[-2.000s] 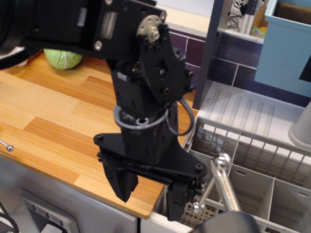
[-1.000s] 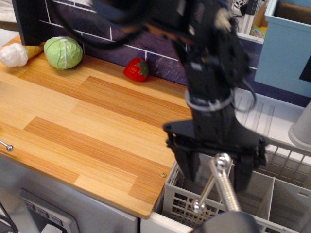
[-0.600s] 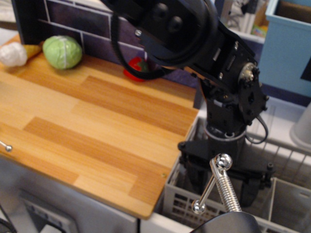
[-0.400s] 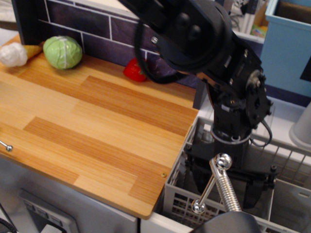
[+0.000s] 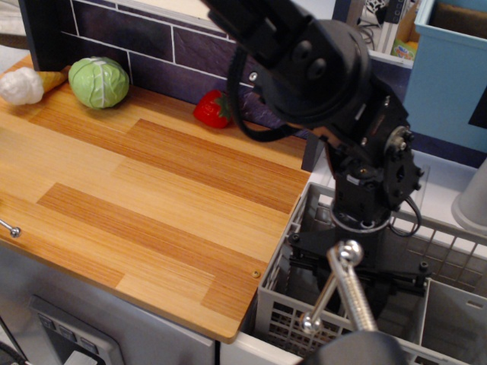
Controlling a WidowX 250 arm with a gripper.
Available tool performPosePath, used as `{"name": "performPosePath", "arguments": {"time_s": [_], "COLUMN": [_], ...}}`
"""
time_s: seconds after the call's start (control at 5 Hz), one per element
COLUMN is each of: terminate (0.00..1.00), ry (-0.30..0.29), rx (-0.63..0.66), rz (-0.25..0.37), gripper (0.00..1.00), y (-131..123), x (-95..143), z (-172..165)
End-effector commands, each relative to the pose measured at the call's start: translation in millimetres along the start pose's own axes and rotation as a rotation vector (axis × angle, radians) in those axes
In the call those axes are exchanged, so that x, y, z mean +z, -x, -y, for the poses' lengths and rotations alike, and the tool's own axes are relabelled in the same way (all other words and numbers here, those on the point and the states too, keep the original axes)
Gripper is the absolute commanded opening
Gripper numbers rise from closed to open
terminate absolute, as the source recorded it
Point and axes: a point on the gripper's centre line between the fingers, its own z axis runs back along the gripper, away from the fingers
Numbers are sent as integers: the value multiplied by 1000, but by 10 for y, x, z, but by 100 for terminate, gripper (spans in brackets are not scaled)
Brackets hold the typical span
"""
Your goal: Move drying rack out of sink
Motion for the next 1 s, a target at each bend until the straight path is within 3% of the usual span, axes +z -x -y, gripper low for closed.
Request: {"name": "performPosePath", "arguments": {"time_s": [0.0,0.2,0.4,0.6,0.8], "terminate": [0,0,0,0,0], "ry": [25,67,88,96,63], "rx": [33,-19,-70,-62,6], "rz": [57,64,116,172,168], "gripper": [0,0,0,0,0], "y": [-48,34,189,182,137], "x": [196,611,1075,1412,1570], "z": [-28,-5,87,66,-210]}}
